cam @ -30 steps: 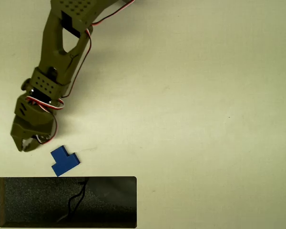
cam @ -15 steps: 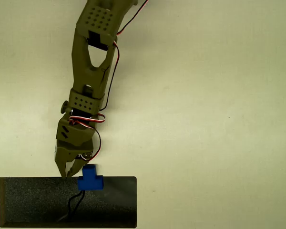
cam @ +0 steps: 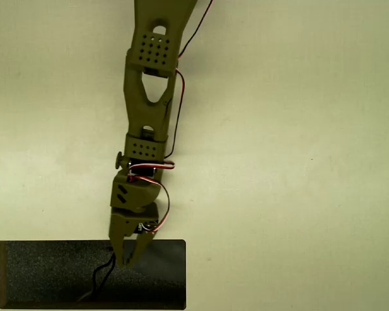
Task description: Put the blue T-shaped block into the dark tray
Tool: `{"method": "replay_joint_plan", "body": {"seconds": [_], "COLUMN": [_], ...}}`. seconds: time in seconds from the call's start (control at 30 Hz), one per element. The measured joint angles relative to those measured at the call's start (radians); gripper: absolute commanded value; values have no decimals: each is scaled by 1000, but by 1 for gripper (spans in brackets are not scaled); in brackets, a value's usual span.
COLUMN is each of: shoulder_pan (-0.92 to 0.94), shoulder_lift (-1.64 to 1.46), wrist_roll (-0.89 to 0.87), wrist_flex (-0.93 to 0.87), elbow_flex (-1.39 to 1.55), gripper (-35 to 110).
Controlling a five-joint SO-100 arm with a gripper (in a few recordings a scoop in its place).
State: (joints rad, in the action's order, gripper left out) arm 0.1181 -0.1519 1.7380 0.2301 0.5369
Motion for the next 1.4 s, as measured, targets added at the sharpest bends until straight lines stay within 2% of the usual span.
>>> {"method": "replay_joint_plan", "body": {"seconds": [0.2, 0.47, 0.63, 0.8, 1.4], "shoulder_pan": [-110, -123, -129, -126, -124], "shoulder_lift": [195, 273, 295, 296, 296], "wrist_roll": [-5, 18, -48, -120, -127], "wrist_flex": [179, 321, 399, 407, 407], "elbow_flex": [-193, -235, -242, -238, -238], "gripper": [0, 1, 0, 0, 0]}}
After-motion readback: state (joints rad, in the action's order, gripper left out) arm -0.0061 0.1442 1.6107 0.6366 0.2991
